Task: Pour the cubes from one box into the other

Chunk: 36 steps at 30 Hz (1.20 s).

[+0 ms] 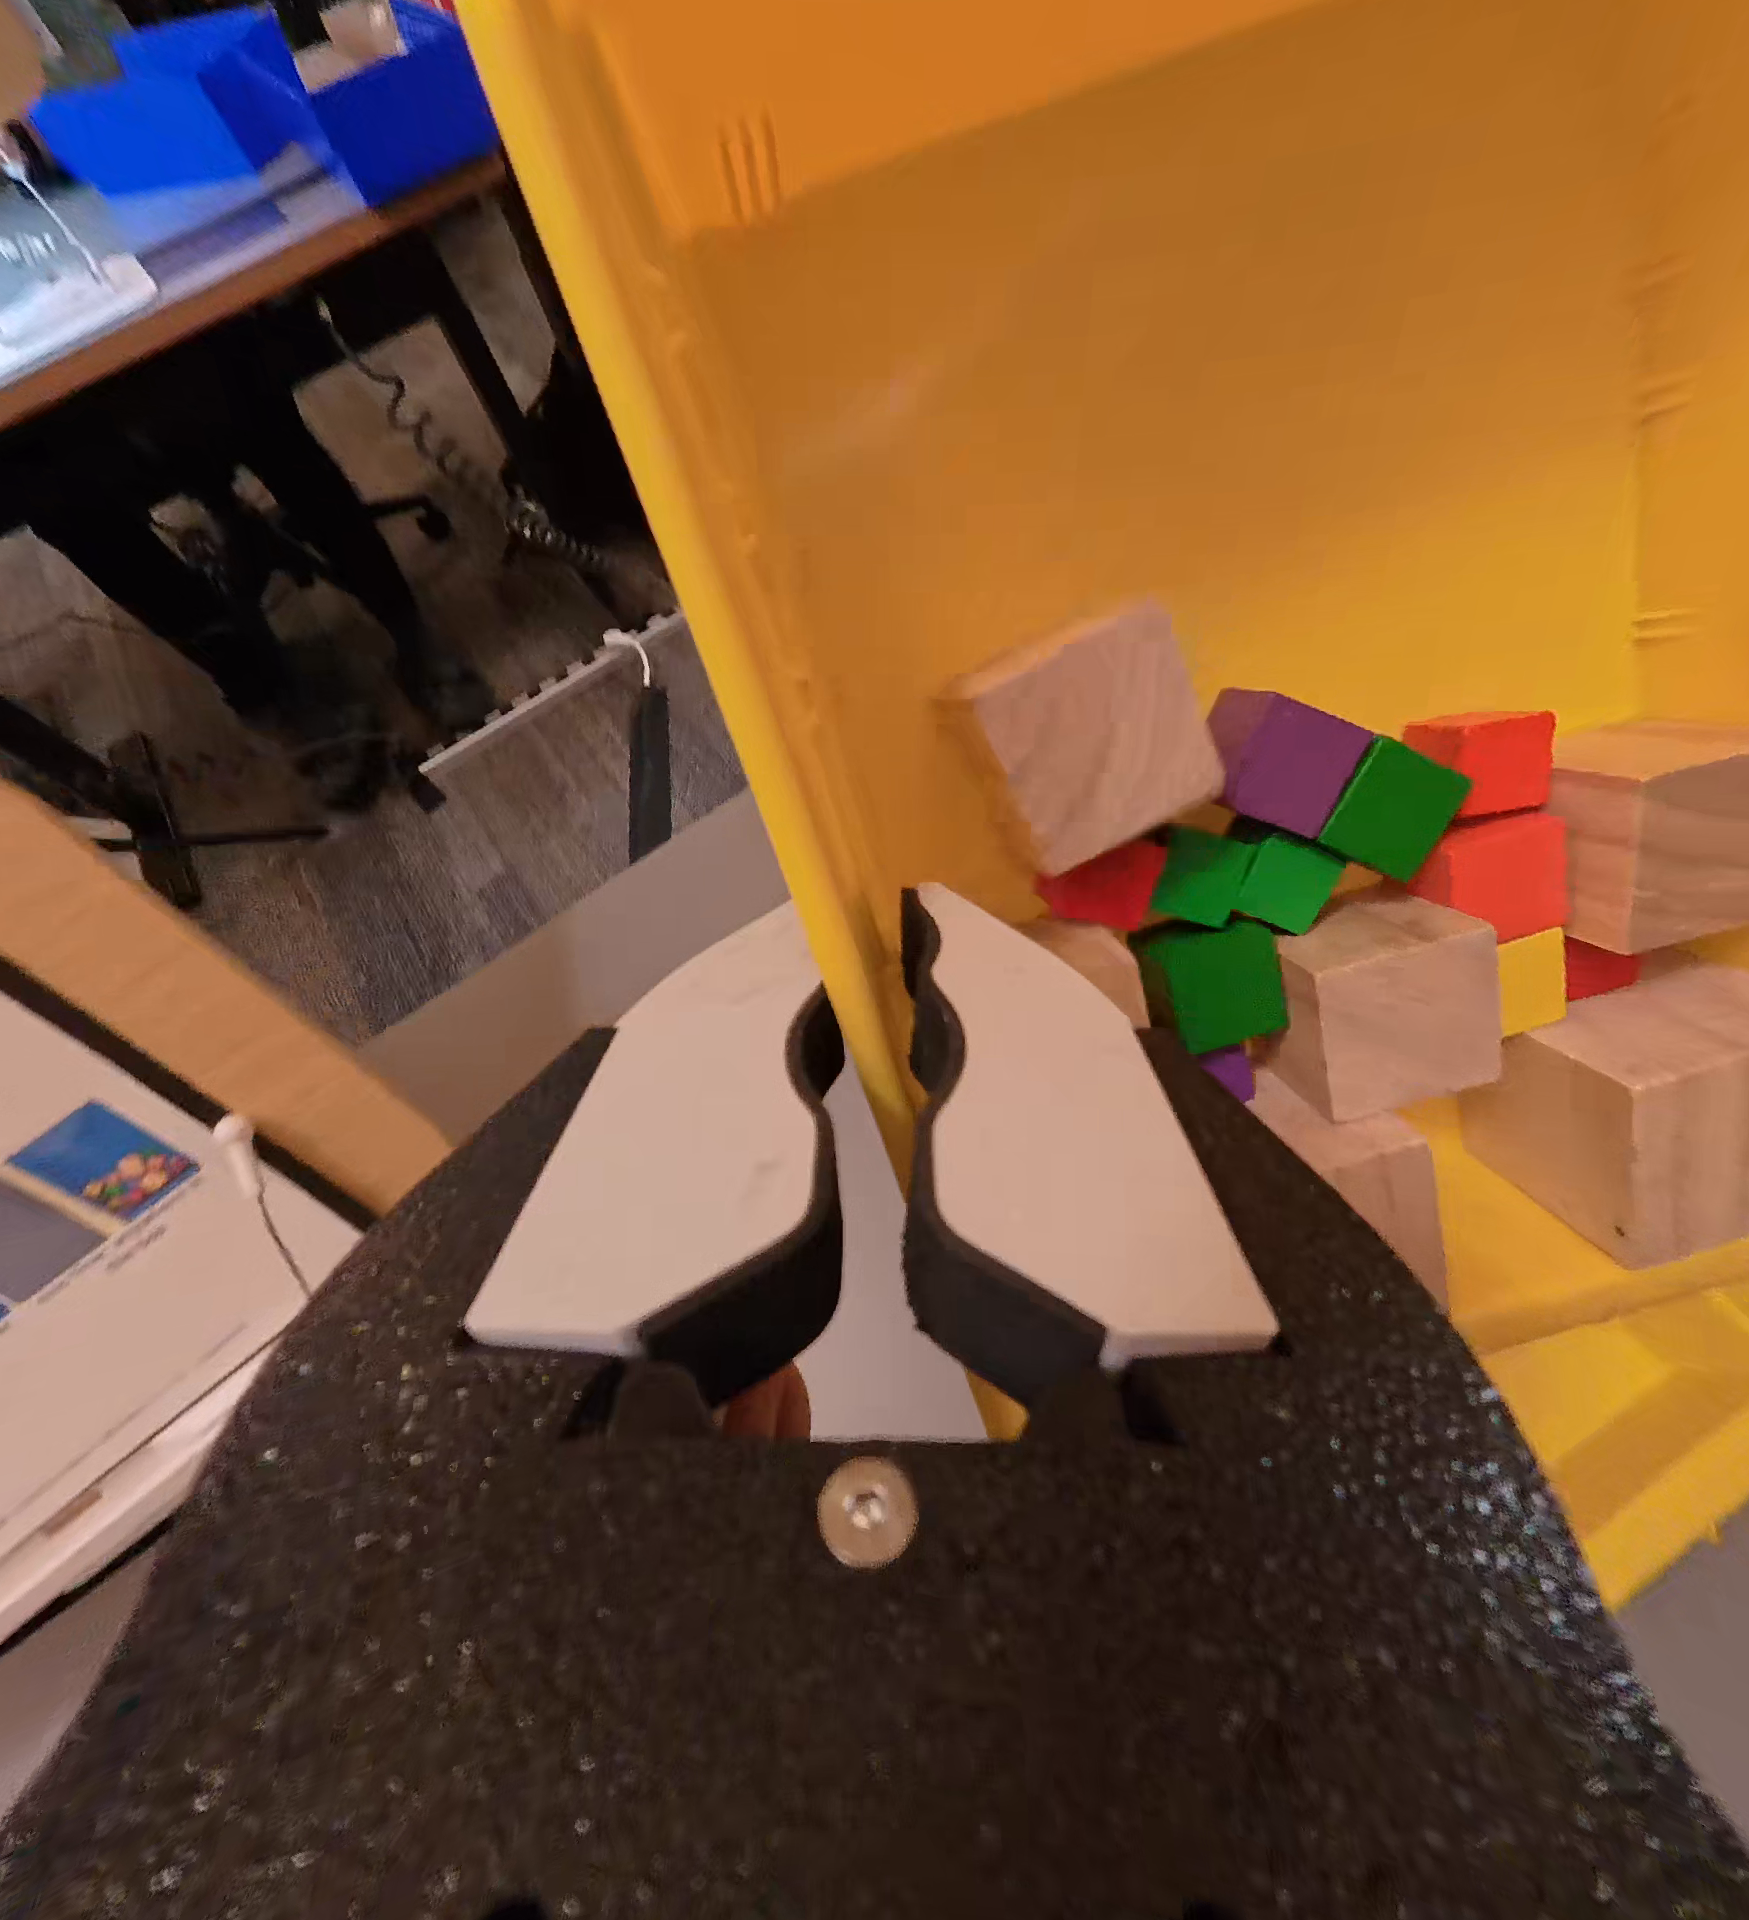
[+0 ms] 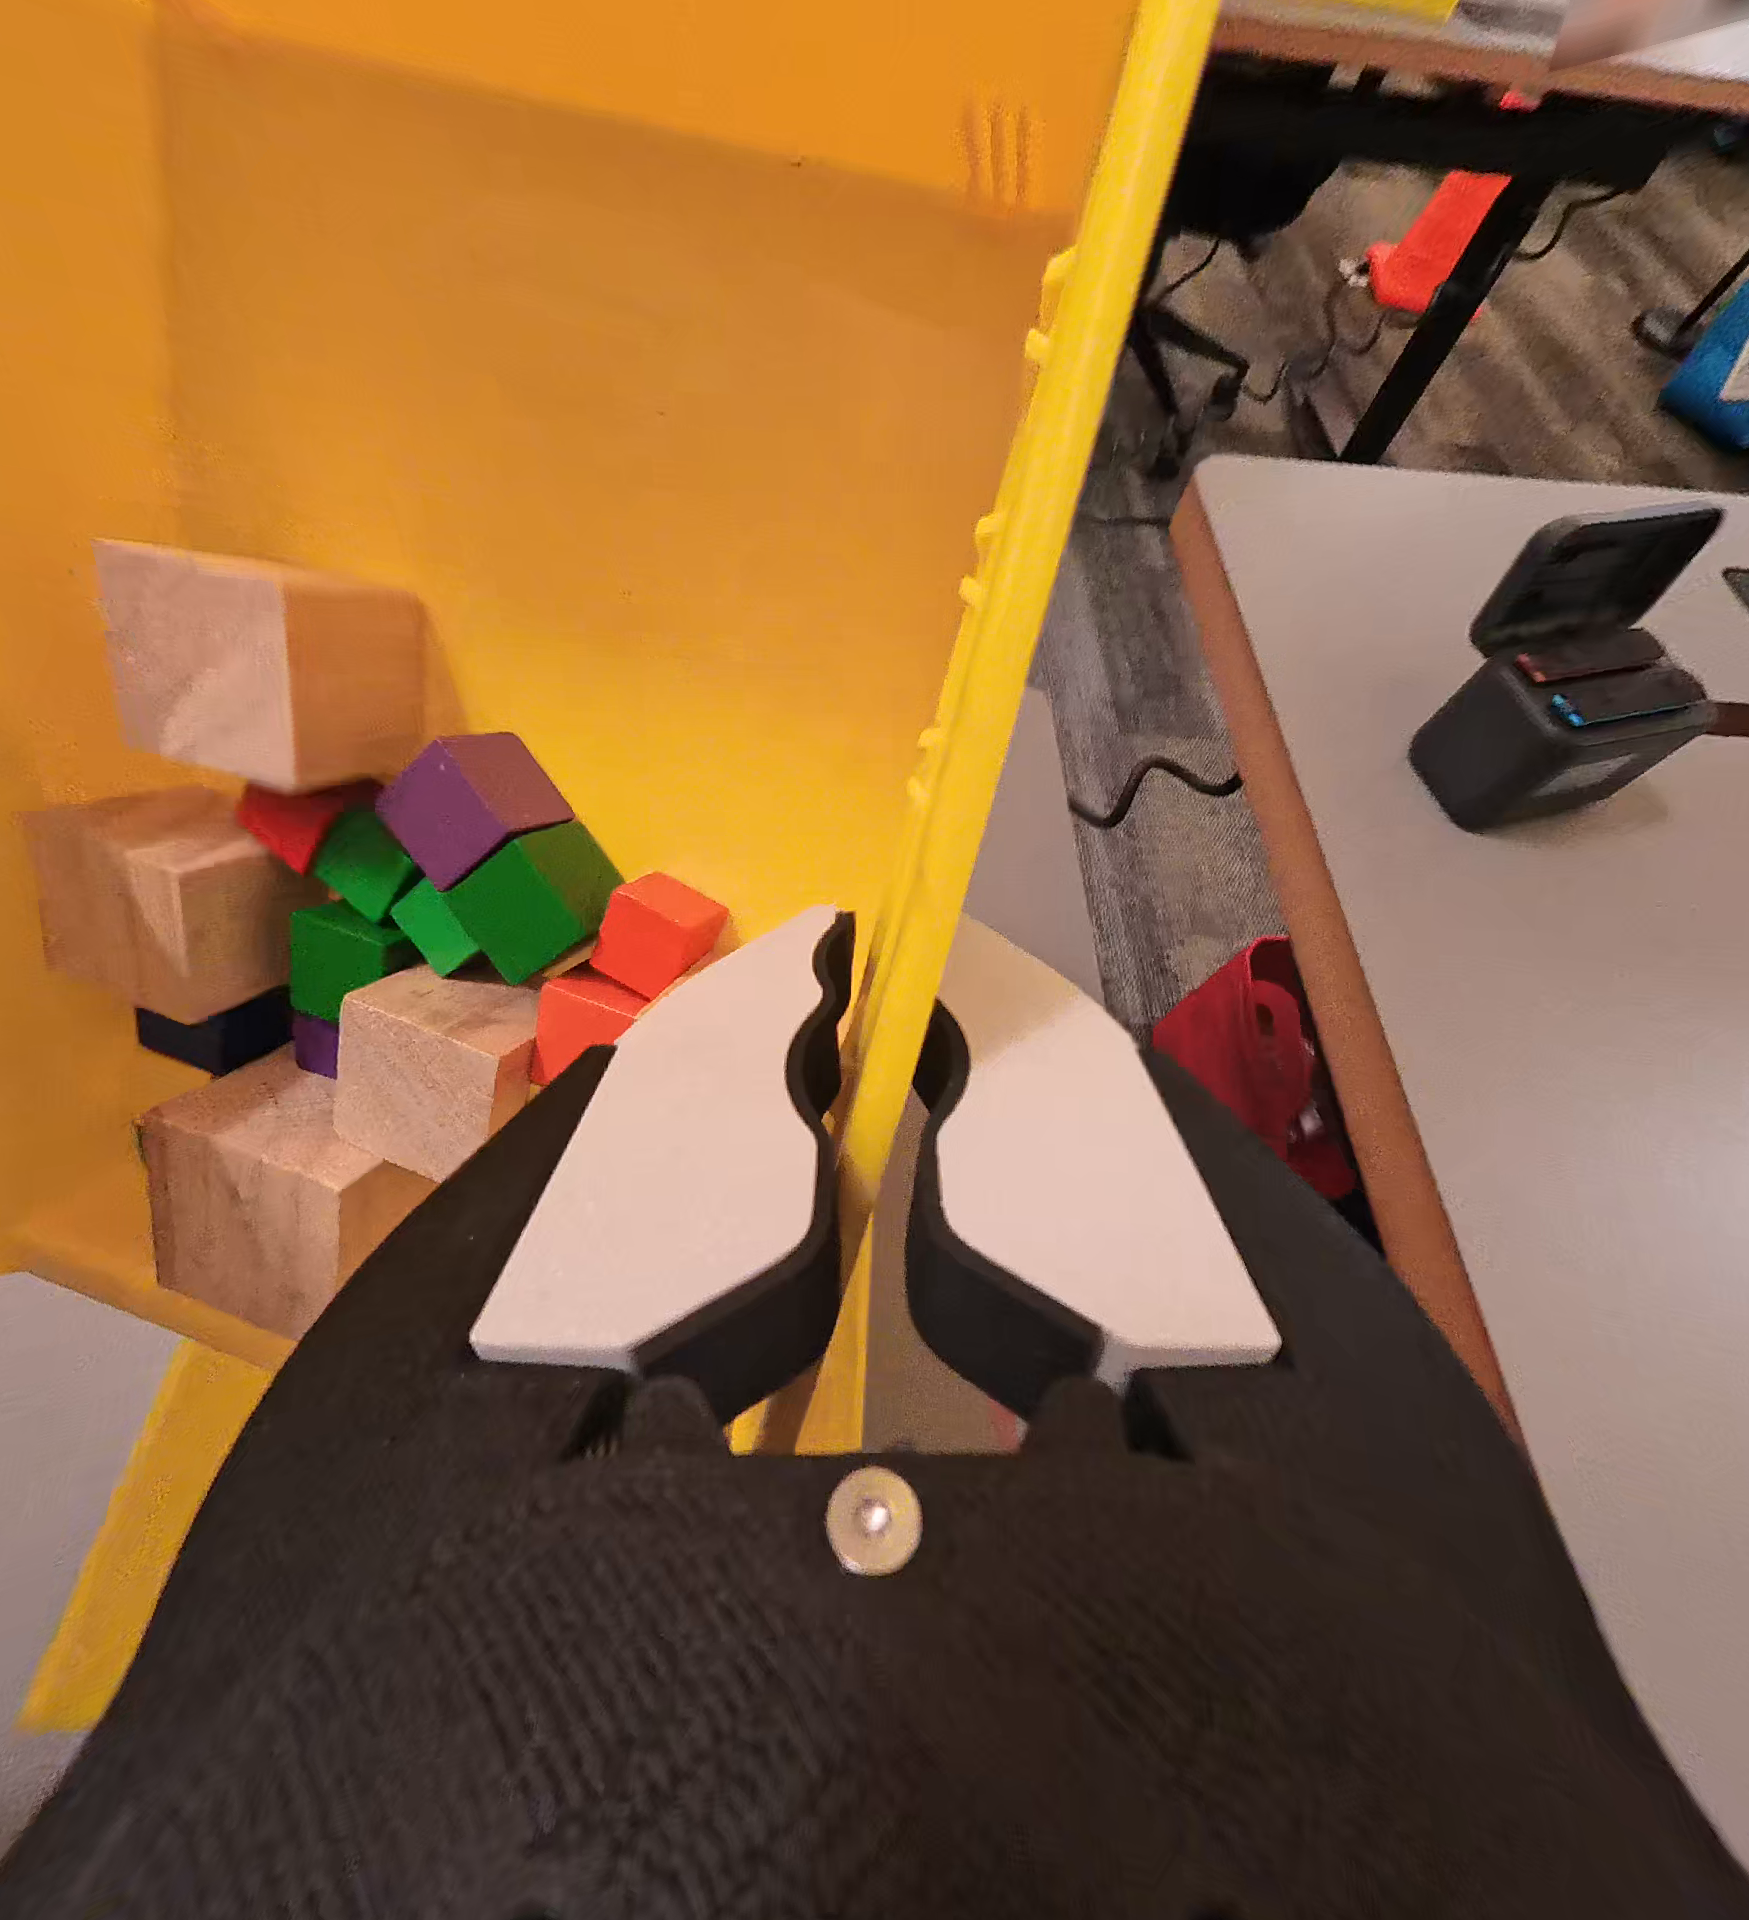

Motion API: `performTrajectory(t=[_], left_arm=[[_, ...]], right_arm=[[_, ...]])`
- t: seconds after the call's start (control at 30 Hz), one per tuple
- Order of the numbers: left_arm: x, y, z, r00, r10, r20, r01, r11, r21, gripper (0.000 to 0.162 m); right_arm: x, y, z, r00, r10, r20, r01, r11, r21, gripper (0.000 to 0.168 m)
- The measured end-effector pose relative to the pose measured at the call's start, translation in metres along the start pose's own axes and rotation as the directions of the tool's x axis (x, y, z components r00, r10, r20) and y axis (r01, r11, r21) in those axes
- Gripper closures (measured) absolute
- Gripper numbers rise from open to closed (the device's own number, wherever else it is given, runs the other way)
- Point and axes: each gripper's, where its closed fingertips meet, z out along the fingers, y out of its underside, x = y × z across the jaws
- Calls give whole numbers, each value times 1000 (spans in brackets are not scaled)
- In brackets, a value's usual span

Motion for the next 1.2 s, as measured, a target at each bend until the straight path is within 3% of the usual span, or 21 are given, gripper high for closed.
performTrajectory(t=[0.03,0.47,0.63,1.2], left_arm=[[3,-3,4,1000,5,5,-6,1000,22,155],[17,-12,53,1000,5,-5,-4,967,257,155],[19,-21,54,1000,-2,-31,14,916,401,154],[7,-27,39,1000,-17,-2,14,771,636,154]], right_arm=[[5,0,3,1000,7,-2,-7,1000,16,159],[37,-6,32,998,30,-59,-16,975,223,161],[43,-19,26,995,11,-99,29,921,389,161],[28,-39,15,995,-35,-97,86,804,589,160]])
